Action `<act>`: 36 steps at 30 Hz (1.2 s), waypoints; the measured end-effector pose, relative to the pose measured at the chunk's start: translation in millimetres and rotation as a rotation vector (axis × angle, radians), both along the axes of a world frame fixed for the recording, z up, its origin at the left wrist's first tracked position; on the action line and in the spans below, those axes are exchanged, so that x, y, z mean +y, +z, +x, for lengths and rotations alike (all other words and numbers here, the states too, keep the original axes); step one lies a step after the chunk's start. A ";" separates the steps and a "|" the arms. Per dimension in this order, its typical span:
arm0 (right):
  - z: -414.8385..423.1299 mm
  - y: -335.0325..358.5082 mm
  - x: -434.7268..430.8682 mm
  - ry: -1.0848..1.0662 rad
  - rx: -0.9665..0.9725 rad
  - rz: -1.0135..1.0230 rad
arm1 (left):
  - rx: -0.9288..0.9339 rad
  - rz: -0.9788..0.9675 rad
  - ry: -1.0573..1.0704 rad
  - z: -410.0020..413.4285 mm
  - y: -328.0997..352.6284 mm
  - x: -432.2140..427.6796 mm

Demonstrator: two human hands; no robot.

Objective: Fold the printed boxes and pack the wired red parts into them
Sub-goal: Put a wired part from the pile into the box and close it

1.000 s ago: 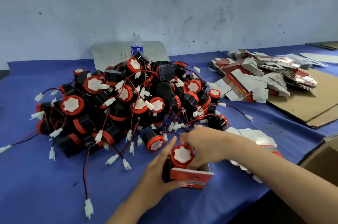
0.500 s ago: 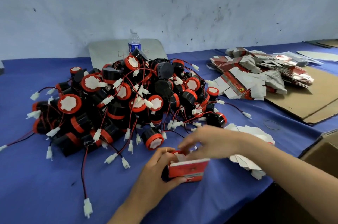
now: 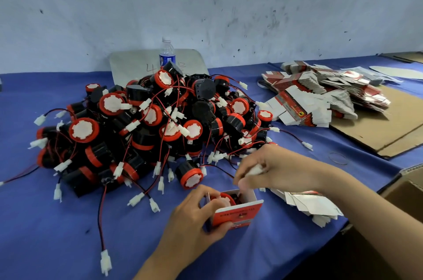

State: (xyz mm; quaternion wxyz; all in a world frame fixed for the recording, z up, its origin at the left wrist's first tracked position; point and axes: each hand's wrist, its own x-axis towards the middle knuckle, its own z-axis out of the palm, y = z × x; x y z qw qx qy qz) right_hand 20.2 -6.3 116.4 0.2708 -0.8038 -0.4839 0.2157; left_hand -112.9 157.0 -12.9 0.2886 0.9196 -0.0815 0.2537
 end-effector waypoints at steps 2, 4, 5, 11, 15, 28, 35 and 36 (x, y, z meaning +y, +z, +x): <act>-1.5 -4.1 7.8 0.031 0.087 -0.006 | 0.012 0.003 0.019 0.4 -1.8 0.4; 0.1 -10.6 10.8 0.017 0.152 -0.005 | 0.023 -0.002 0.034 1.1 -4.8 0.9; 1.6 -14.1 10.0 -0.001 0.175 -0.012 | 0.031 0.003 0.039 1.4 -5.9 0.5; 10.5 -20.5 9.9 -0.051 0.203 -0.151 | 0.074 -0.021 0.046 3.3 -10.4 -2.1; 15.7 -15.3 13.4 -0.014 0.126 -0.187 | 0.125 -0.046 0.021 4.3 -12.7 -1.5; 23.8 -36.9 27.6 0.291 -0.278 -0.521 | 0.157 -0.038 -0.034 5.4 -16.0 0.5; 27.9 -30.9 47.3 0.295 -0.168 -0.776 | 0.062 0.044 -0.084 2.4 -9.5 1.1; 29.3 -28.7 51.2 0.309 -0.152 -0.825 | 0.064 0.041 -0.115 0.9 -6.7 3.5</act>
